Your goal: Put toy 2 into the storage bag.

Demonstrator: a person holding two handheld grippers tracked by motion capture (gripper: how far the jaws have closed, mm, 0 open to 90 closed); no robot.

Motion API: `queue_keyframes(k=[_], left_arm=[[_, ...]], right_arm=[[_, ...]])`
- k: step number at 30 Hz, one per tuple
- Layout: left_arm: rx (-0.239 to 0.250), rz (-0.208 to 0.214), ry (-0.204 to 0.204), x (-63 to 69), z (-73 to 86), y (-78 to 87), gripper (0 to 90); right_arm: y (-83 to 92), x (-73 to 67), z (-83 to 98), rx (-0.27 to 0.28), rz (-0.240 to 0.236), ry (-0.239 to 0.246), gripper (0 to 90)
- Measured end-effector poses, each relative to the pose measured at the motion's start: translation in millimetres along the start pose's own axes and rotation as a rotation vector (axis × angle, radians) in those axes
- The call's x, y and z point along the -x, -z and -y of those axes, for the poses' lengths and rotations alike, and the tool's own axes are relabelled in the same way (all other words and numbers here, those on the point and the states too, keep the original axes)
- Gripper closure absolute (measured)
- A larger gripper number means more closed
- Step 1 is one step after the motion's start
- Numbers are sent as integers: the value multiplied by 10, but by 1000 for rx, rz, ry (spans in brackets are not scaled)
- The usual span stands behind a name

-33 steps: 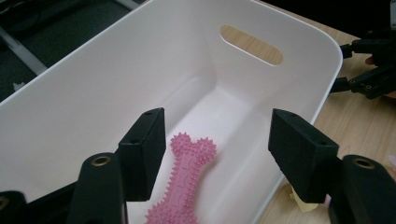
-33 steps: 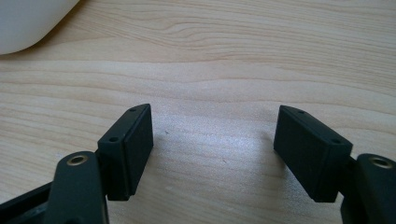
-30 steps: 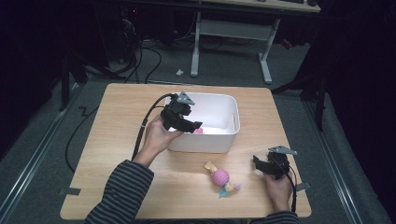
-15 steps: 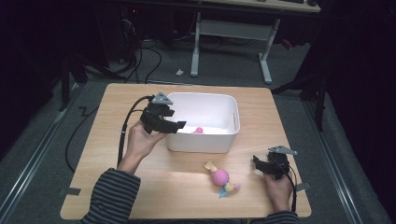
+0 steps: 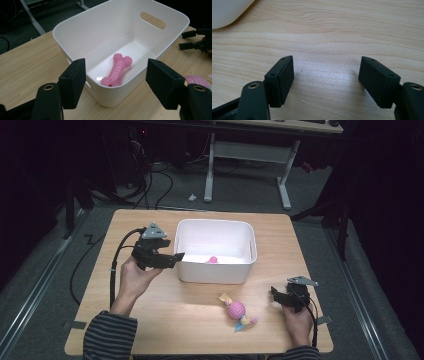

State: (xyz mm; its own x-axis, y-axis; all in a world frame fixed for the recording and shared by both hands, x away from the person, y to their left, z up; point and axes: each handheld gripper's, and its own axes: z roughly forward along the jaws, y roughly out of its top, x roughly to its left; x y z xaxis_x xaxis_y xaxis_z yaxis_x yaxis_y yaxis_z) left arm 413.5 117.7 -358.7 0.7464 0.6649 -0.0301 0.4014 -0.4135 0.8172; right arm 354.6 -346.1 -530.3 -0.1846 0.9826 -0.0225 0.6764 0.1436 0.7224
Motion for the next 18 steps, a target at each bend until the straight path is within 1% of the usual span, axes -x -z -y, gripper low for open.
queue_keyframes(k=[8,13,16,18], left_arm=[[27,-29,22,-55,137,147,325],[68,-62,23,-60,259,253,324],[72,-54,35,-85,334,271,322],[72,-60,36,-96,401,278,315]], right_arm=[[0,0,0,0,0,0,288],[0,0,0,0,0,0,289],[0,-1,0,-1,-1,-3,289],[-3,0,-1,1,-1,-2,290]])
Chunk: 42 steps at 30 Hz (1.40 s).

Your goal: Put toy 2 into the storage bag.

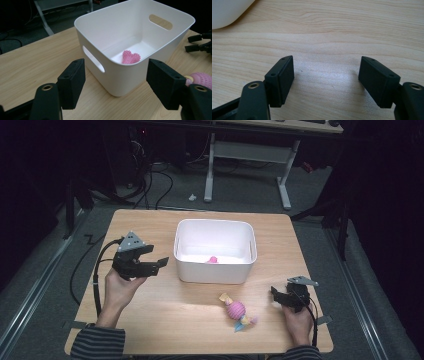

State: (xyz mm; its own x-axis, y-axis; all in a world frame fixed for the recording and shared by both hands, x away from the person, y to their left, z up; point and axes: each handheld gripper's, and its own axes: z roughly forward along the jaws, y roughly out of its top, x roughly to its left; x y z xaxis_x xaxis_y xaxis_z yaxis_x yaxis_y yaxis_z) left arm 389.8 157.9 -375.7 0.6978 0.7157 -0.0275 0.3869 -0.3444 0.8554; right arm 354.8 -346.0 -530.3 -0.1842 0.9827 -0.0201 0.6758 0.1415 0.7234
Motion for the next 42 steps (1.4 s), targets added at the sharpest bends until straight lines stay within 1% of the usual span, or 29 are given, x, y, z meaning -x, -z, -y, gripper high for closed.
queue_keyframes(k=[2,4,5,8,13,15,16,18,20,21,22,23,26,29,32,34,38,40,42], left_arm=[[-3,-4,10,-18,70,4,312],[-5,-17,21,-35,134,9,310],[-7,-8,32,-45,160,5,310],[5,-5,51,-62,230,3,305],[-1,-16,56,-58,337,-31,302],[-8,-13,62,-57,381,-51,301],[-11,-21,61,-53,404,-63,298],[-11,-7,80,-60,456,-88,298],[-13,-7,91,-61,512,-109,296],[-11,-1,105,-66,542,-124,297],[-18,7,115,-77,564,-141,296],[-24,6,122,-82,580,-159,295],[-37,10,120,-69,639,-213,291],[-64,-2,111,-40,714,-312,287],[-89,-3,112,3,789,-414,285],[-103,-12,101,32,842,-472,284],[-115,-10,113,21,921,-540,284],[-126,-21,113,7,944,-567,289],[-142,-46,106,-18,959,-606,289]], right_arm=[[-1,-1,0,0,0,0,290],[-1,-1,-1,0,1,-1,290],[-1,-2,-1,0,1,-1,290],[-1,-2,-3,-1,1,-2,292],[-3,-3,-3,0,2,-3,292],[-3,-3,-3,0,2,-3,293],[-3,-4,-3,1,3,-3,292],[-3,-4,-3,1,3,-4,293],[-3,-4,-3,0,3,-3,293],[-3,-4,-3,0,4,-3,293],[-3,-4,-3,0,3,-4,293],[-4,-4,-3,0,4,-3,293],[-4,-7,-6,-3,5,-6,295],[-4,-8,-6,-3,6,-5,295],[-4,-9,-5,-1,5,-6,296],[-4,-8,-5,-1,5,-6,296],[-4,-8,-5,-1,5,-6,296],[-3,-9,-4,0,5,-7,295],[-4,-6,-6,-2,6,-7,298]])
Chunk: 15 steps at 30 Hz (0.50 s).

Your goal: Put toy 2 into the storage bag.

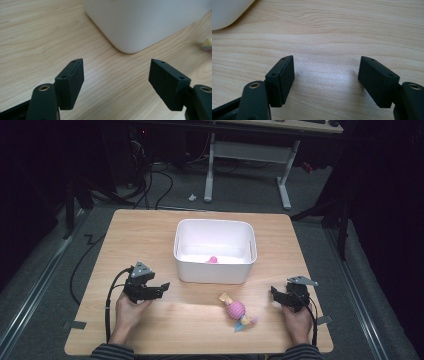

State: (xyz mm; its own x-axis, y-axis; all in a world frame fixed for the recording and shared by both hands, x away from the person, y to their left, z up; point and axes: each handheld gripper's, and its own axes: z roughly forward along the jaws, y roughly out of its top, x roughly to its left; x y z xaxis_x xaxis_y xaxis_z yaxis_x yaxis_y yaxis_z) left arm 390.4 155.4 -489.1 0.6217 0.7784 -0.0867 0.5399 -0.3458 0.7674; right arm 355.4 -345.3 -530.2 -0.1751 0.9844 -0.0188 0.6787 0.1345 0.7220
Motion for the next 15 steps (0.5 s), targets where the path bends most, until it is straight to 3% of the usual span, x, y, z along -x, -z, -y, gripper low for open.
queue_keyframes(k=[11,13,15], left_arm=[[-35,-42,67,-55,219,-243,292],[-54,-60,73,-74,265,-296,290],[-53,-93,61,-80,290,-319,279]], right_arm=[[3,19,-1,-1,-12,-8,296],[5,24,1,1,-17,-15,284],[-1,0,1,-5,-13,14,247]])
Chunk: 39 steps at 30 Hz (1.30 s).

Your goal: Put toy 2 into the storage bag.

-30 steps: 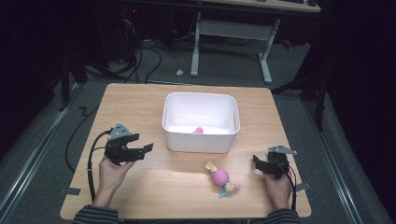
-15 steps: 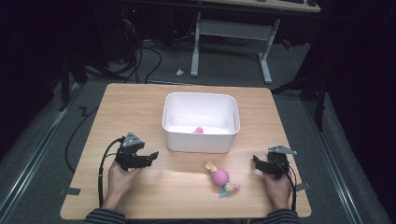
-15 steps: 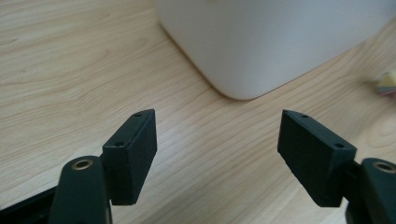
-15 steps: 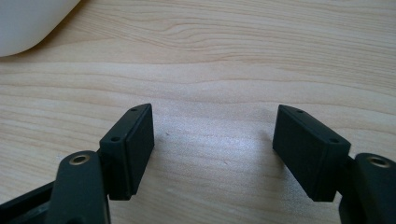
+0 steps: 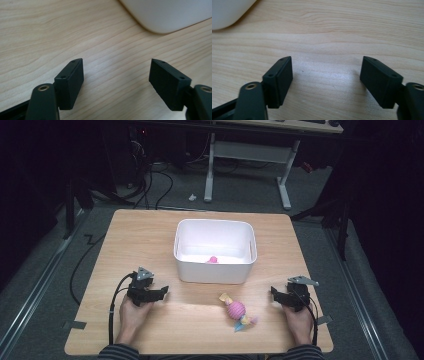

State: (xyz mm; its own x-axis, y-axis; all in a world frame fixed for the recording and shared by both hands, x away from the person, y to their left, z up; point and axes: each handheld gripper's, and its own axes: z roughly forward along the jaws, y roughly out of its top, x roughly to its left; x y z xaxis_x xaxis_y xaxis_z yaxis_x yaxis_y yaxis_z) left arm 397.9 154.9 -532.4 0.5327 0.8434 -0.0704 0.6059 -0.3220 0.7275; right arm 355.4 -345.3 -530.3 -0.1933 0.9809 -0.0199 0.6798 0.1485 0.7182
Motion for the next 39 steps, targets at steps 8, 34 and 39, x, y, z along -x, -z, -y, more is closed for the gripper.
queue_keyframes(k=[8,34,39], left_arm=[[15,-46,-40,4,32,-20,259],[7,-54,-23,-1,35,-23,187],[7,-54,-22,-1,36,-23,189]], right_arm=[[13,-8,-1,-23,-61,58,196],[374,-324,59,-10,-213,93,322],[502,-415,18,17,-246,117,326]])
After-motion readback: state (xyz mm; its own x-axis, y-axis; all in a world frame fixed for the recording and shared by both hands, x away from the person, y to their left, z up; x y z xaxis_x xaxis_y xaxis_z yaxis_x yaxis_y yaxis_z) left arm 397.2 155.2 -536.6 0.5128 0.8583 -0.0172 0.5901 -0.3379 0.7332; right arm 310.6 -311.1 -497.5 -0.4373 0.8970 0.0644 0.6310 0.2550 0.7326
